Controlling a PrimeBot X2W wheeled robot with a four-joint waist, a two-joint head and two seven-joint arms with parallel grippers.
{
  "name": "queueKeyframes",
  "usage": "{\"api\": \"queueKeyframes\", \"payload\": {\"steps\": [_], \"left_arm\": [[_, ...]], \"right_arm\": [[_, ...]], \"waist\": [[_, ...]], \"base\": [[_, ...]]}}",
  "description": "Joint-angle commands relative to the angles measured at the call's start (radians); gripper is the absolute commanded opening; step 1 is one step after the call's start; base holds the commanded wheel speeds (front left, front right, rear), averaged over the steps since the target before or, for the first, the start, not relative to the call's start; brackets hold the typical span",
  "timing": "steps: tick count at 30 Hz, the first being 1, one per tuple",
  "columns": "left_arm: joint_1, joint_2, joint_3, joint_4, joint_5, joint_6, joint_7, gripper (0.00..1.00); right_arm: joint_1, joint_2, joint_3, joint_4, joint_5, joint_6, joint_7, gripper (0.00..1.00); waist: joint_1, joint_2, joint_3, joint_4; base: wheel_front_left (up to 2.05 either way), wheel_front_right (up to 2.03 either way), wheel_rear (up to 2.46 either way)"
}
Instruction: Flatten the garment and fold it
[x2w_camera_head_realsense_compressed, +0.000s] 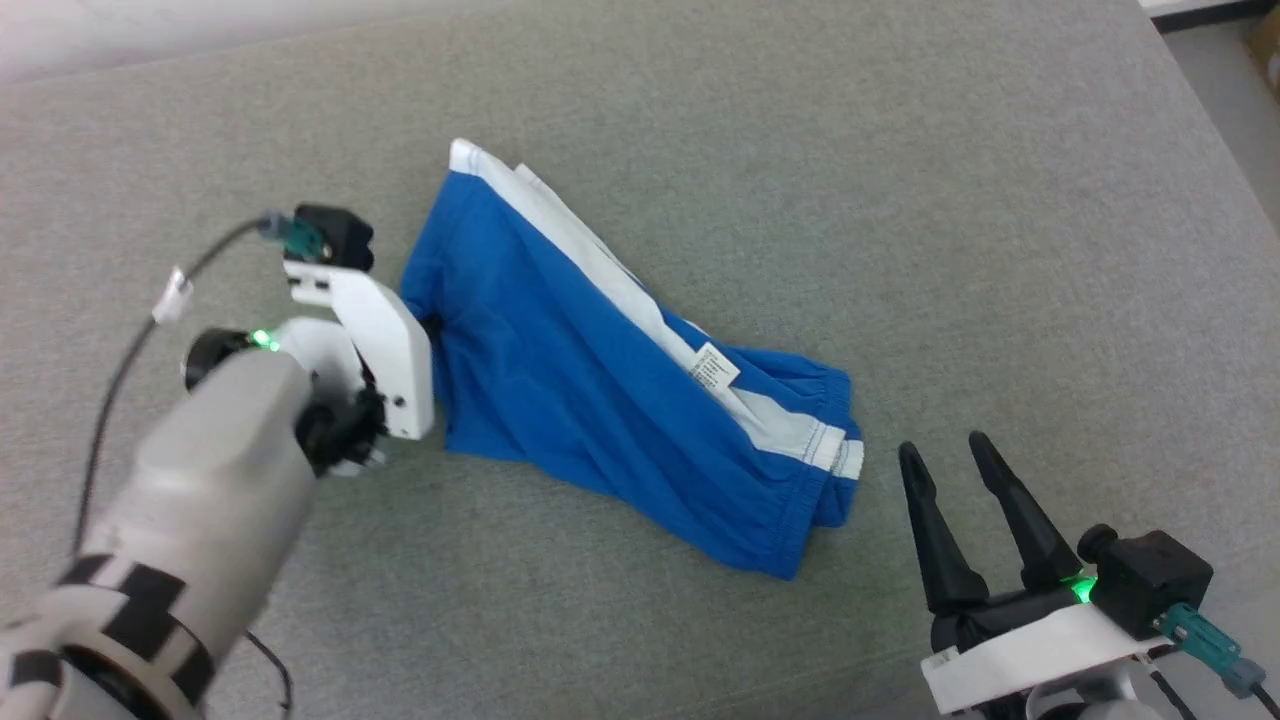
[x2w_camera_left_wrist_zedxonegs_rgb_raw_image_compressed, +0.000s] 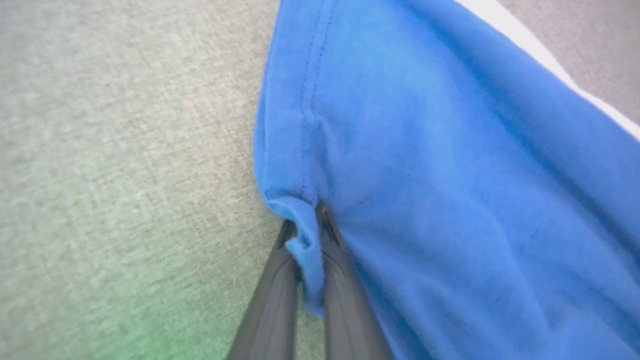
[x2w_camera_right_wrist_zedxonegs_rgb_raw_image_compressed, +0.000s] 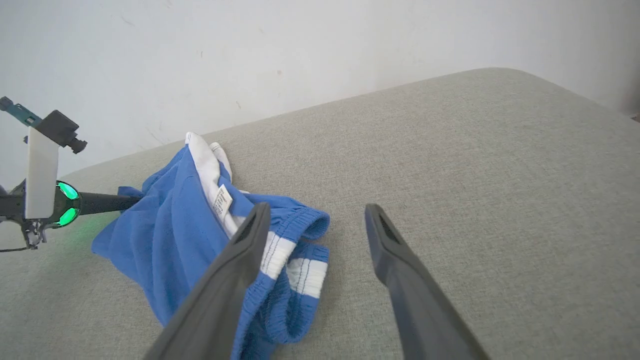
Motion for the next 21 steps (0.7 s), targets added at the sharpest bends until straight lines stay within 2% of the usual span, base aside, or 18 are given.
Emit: {"api": "queueKeyframes", "payload": {"steps": [1,5,10,14,16,21], "left_arm": [[0.092,-0.052,-0.021,0.020,0.016,0.011,-0.053,0.00],[0.112,-0.055,0.009,0.011,0.034,0.036,-0.243,0.00],[0.165,-0.033,0.033,-0.033,0.049,0.081,-0.403,0.00],[0.205,-0.011,0.031,-0.102,0.065,0.103,-0.450,0.00],[0.212,-0.008,0.032,-0.119,0.063,0.104,-0.452,0.00],[0.228,0.013,0.020,-0.177,0.076,0.143,-0.438,0.00]], "right_arm": [[0.008,-0.001,-0.010,0.008,-0.001,-0.002,0.015,1.00],[0.024,-0.001,-0.030,0.018,0.004,-0.002,0.064,1.00],[0.050,-0.001,-0.038,0.027,0.017,-0.002,0.174,1.00],[0.063,-0.001,-0.037,0.027,0.033,-0.002,0.277,1.00],[0.062,-0.001,-0.040,0.025,0.035,-0.002,0.291,1.00],[0.054,-0.001,-0.041,0.028,0.033,-0.002,0.346,1.00]], "waist": [[-0.0001,-0.0001,-0.037,0.032],[-0.0001,-0.0001,-0.077,0.060],[-0.0001,-0.0001,-0.121,0.088],[-0.0001,-0.0001,-0.138,0.113],[-0.0001,-0.0001,-0.139,0.120],[-0.0001,-0.0001,-0.144,0.131]], "base": [[0.00,0.00,0.00],[0.00,0.00,0.00],[0.00,0.00,0.00],[0.00,0.00,0.00],[0.00,0.00,0.00],[0.00,0.00,0.00]]}}
